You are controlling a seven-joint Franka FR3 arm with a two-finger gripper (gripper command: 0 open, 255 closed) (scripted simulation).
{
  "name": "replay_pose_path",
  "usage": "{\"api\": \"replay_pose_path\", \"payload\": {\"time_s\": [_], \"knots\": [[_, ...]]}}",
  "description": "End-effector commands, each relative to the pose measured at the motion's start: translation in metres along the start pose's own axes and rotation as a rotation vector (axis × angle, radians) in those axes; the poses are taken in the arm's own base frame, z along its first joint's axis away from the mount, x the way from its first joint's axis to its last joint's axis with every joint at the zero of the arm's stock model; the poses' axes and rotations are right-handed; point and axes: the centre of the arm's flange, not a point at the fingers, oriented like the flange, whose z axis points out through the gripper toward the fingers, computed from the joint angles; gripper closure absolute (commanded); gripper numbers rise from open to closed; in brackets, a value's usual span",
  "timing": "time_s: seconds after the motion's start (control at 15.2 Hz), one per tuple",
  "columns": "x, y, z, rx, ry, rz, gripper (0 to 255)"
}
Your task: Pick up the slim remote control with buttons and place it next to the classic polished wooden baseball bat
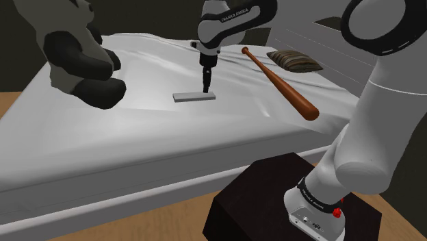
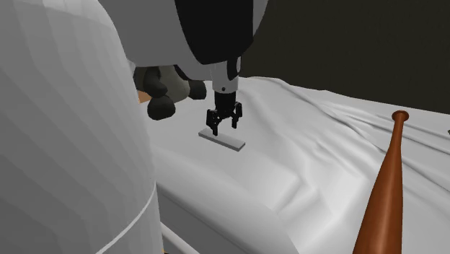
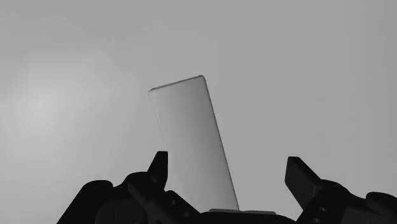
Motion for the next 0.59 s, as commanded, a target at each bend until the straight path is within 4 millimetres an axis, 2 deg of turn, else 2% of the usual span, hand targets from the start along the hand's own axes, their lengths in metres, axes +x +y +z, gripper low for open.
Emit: {"api": "replay_pose_path", "payload": {"time_s": [0.0, 0.13, 0.53], "knots": [[0.023, 0.007, 0.013, -0.002, 0.008, -0.059, 0], [0.045, 0.012, 0.023, -0.003, 0.016, -0.115, 0], [0.048, 0.013, 0.05, -0.004, 0.016, -0.12, 0]]}}
